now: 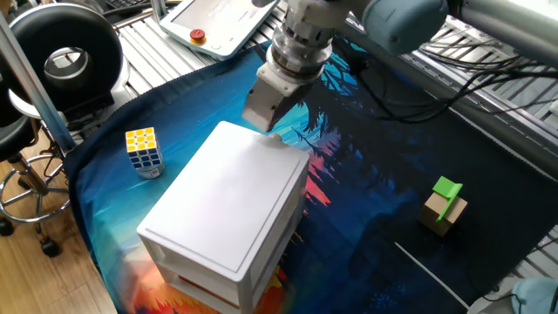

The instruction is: Use the gripper to push and close the drawer

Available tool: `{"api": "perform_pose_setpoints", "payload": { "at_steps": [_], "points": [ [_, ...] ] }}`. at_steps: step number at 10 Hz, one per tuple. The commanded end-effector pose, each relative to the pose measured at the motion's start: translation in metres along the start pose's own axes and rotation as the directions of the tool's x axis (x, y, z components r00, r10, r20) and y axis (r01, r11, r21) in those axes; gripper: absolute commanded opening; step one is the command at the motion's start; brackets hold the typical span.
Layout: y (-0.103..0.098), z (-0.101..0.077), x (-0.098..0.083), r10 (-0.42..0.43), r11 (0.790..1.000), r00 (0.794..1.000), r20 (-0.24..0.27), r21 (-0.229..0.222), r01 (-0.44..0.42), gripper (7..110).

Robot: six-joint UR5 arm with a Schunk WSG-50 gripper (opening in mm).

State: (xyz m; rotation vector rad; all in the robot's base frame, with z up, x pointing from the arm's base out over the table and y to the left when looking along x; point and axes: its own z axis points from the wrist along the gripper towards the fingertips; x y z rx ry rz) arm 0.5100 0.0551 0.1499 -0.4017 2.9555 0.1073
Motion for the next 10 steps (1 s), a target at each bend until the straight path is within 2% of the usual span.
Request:
{"api": "perform_pose_setpoints", "payload": {
  "at_steps": [1,3,4,5,6,7,9,10],
  "points": [
    [-0.045,-0.019,0.006,0.022,0.998,0.998,-0.064,0.067,-0.018,7],
    [-0.066,-0.031,-0.001,0.055,0.997,0.997,-0.059,0.056,-0.052,7],
    [-0.079,-0.035,-0.007,0.113,0.993,0.993,-0.041,0.043,-0.111,7],
    [-0.080,-0.038,-0.011,0.165,0.986,0.986,-0.037,-0.003,-0.165,7],
    [-0.081,-0.041,-0.013,0.242,0.969,0.969,-0.036,-0.033,-0.244,7],
    [-0.085,-0.042,-0.011,0.269,0.962,0.962,-0.046,-0.037,-0.271,7],
    [-0.101,-0.038,-0.004,0.268,0.963,0.962,-0.060,0.026,-0.267,7],
    [-0.101,-0.035,-0.004,0.268,0.963,0.961,-0.062,0.026,-0.267,7]
  ]
}}
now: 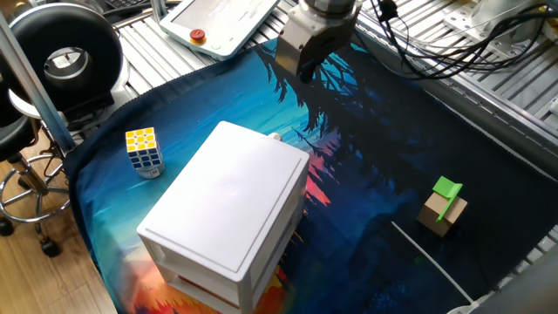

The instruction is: Use the gripper to push and close the drawer

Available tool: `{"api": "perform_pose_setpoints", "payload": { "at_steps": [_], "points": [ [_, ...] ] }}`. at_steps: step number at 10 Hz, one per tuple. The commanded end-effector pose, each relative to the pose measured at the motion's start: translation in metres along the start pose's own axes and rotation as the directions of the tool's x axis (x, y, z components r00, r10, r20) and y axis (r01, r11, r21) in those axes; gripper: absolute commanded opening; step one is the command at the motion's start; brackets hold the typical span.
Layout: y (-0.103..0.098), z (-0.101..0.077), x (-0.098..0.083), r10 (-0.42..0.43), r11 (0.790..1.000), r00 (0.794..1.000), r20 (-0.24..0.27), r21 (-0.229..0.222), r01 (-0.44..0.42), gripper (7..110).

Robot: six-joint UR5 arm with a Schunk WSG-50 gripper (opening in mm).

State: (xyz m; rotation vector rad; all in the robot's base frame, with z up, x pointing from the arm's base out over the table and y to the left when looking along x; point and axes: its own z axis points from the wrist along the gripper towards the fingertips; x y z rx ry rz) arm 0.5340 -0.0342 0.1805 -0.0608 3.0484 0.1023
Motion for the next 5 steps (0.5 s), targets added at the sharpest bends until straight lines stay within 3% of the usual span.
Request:
{"api": "perform_pose_setpoints", "payload": {
  "at_steps": [1,5],
  "points": [
    [-0.0122,0.0022,-0.0021,0.041,0.999,0.999,-0.006,0.010,-0.041,7],
    [-0.0146,0.0039,-0.0033,0.052,0.999,0.999,0.002,0.016,-0.052,7]
  ]
}}
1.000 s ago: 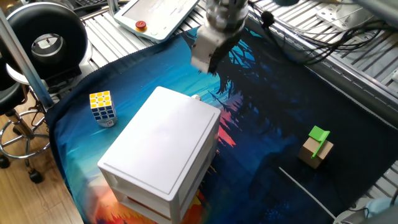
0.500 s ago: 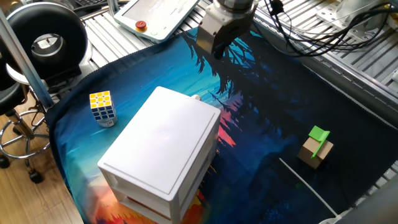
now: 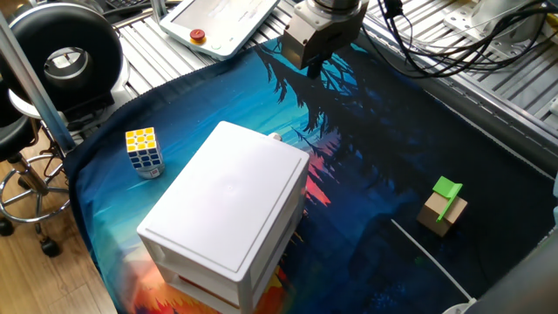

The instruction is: Use the gripper to push and close the drawer

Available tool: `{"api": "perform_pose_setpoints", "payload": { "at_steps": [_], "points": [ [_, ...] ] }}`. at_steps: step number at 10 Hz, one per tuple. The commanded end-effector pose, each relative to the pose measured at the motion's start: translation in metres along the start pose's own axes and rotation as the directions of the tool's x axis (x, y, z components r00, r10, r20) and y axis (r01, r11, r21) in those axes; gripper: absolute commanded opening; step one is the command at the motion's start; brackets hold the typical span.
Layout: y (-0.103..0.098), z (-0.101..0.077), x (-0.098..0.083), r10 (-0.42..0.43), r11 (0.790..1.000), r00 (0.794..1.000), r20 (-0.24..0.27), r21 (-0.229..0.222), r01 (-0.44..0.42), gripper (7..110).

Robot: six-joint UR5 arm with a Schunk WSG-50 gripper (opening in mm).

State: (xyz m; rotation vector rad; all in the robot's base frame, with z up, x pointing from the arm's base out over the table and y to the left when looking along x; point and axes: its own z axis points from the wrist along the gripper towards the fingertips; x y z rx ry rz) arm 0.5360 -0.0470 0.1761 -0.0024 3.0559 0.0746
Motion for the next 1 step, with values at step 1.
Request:
{"api": "perform_pose_setpoints", "payload": {
  "at_steps": [1],
  "points": [
    [-0.0014,0.0003,-0.0023,0.015,1.000,1.000,0.007,-0.004,-0.015,7]
  ]
}}
